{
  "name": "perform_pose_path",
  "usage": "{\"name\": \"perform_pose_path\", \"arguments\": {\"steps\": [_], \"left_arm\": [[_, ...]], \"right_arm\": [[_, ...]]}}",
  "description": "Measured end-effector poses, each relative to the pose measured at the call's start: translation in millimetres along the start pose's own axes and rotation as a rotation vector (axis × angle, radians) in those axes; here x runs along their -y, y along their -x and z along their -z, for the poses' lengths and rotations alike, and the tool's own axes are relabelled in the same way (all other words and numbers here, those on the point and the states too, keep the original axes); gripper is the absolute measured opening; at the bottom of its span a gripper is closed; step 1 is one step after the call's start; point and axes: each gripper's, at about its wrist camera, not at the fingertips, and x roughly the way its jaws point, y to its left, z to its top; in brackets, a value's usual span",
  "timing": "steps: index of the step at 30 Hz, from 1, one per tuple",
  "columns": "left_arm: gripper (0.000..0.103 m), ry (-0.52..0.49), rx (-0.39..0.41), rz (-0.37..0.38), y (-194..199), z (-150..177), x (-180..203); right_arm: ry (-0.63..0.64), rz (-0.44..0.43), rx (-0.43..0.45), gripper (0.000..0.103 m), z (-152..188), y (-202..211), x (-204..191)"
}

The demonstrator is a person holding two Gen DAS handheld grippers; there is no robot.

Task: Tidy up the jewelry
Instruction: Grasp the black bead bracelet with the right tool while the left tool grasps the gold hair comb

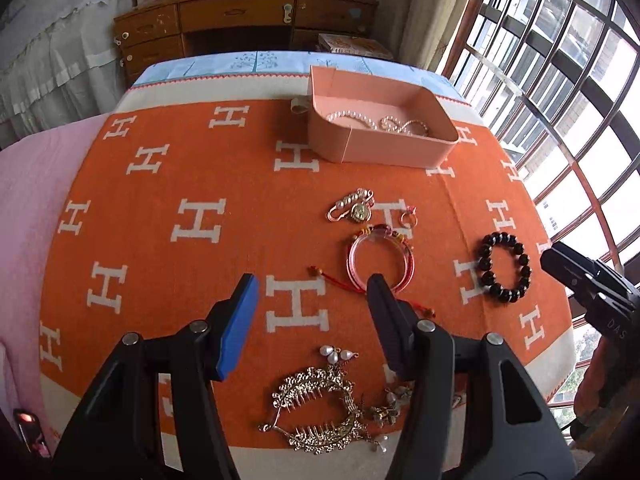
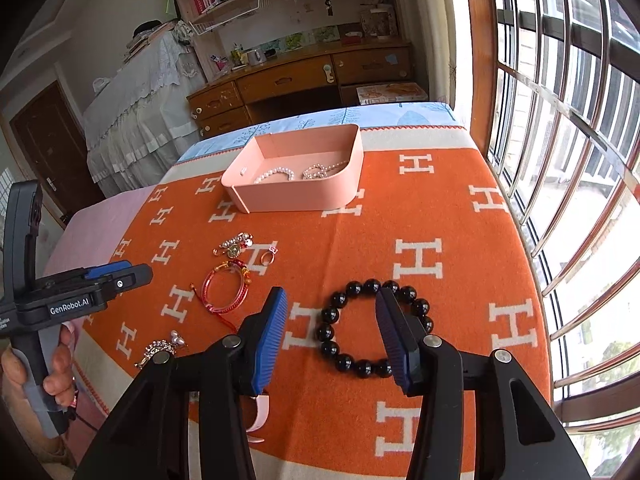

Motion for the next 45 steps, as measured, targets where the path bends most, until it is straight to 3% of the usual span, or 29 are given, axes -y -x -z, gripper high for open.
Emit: {"name": "perform_pose_path", "arguments": {"steps": [3,8,14,24,28,32,38,45], "left_arm": [[0.053,0.047,-0.073,0.051,-18.2,15.1,-7.8],[0.054,0.054,-0.147,0.049,-31.7,34.9,-10.6],[0.054,0.009,-0.141,0.002,-19.4,51.8,2.2],[0.053,0.014,-0.139,0.011,-18.4,58.6,10.9],[0.042,-0.019,-0.132,-0.026,-18.2,59.2,18.8],[0.032,-0.044,-0.134,-0.062,-17.0,61.5,24.9],[0.030,-0.068,-0.131,-0.087,-11.3,66.0,31.2],[0.025,-0.067,-0.187,-0.092,-20.4,72.3,35.4]], "right_arm": [[-0.026,-0.010,-0.027,0.047,8.1,-8.2,7.6],[-0.021,0.016,-0.060,0.047,19.4,-25.0,12.5],[0.015,0.052,-0.069,0.047,23.9,-42.2,7.6],[0.121,0.055,-0.100,0.047,21.4,-67.4,-13.3],[0.164,0.048,-0.121,0.034,25.1,-79.4,-21.3],[0.223,0.100,-0.099,0.023,33.5,-80.9,-25.9],[0.249,0.105,-0.074,0.021,43.1,-76.2,-26.0],[0.254,0.091,-0.046,0.021,52.7,-68.6,-23.8]]}}
